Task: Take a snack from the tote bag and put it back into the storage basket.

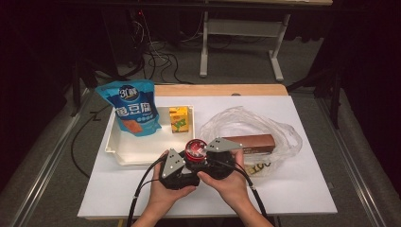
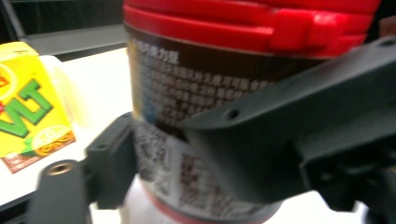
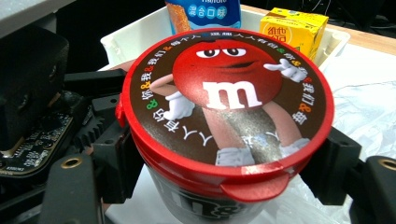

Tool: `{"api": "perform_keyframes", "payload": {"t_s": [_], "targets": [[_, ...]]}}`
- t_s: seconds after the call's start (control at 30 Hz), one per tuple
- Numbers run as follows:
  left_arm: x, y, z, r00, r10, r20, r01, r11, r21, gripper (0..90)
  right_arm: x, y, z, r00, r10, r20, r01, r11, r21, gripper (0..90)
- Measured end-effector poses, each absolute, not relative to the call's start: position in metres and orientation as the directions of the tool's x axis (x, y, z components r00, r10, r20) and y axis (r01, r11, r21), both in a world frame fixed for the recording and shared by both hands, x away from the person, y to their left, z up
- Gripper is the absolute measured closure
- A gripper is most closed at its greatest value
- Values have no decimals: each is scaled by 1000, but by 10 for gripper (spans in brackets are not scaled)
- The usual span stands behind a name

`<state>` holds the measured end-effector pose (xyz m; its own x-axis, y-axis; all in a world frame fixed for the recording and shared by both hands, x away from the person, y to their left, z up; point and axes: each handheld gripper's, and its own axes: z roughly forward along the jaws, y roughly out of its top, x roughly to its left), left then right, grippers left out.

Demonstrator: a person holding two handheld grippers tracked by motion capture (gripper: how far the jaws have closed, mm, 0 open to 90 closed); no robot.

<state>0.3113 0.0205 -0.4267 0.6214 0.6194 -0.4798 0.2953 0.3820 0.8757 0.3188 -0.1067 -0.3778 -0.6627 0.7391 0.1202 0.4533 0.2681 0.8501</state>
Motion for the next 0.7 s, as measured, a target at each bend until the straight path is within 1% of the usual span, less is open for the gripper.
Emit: {"api": "perform_keyframes", "payload": {"t_s": [0.1,0.2,0.3,0.43,0.6,0.7], "targets": [[310,20,-427,624,623,-472,286,380,880,253,320,-109,-378,-668,730,142,462,258,849,257],[310,21,-427,622,612,-489,300,391,870,256,321,-111,-377,-672,723,160,469,249,848,252],[314,24,-428,601,607,-520,329,405,853,257,321,-117,-374,-680,715,161,452,236,860,220],[318,27,-431,587,611,-531,333,415,847,258,321,-124,-371,-692,703,164,445,236,864,184],[321,31,-434,576,616,-538,334,423,842,260,316,-136,-367,-704,690,169,426,220,877,165],[323,36,-433,567,608,-556,340,442,830,260,313,-144,-366,-701,695,160,415,215,884,168]]}}
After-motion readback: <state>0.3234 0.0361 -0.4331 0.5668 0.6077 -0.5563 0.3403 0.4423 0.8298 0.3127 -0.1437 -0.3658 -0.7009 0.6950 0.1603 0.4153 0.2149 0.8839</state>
